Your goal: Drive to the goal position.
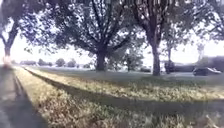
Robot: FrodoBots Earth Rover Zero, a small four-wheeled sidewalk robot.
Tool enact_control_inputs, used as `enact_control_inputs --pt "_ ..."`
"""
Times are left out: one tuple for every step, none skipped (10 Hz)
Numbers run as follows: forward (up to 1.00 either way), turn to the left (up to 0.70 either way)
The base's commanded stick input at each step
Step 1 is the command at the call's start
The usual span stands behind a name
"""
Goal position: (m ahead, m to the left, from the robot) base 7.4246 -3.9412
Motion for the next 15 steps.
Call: enact_control_inputs --pt "0.7 0.0" --pt "0.7 0.0" --pt "0.7 0.0" --pt "0.7 0.0" --pt "0.7 0.0" --pt "0.7 0.0" --pt "0.7 0.0" --pt "0.7 0.0" --pt "0.7 0.0" --pt "0.7 0.0" --pt "0.7 0.0" --pt "0.7 0.0" --pt "0.7 0.0" --pt "0.7 0.0" --pt "0.7 0.0"
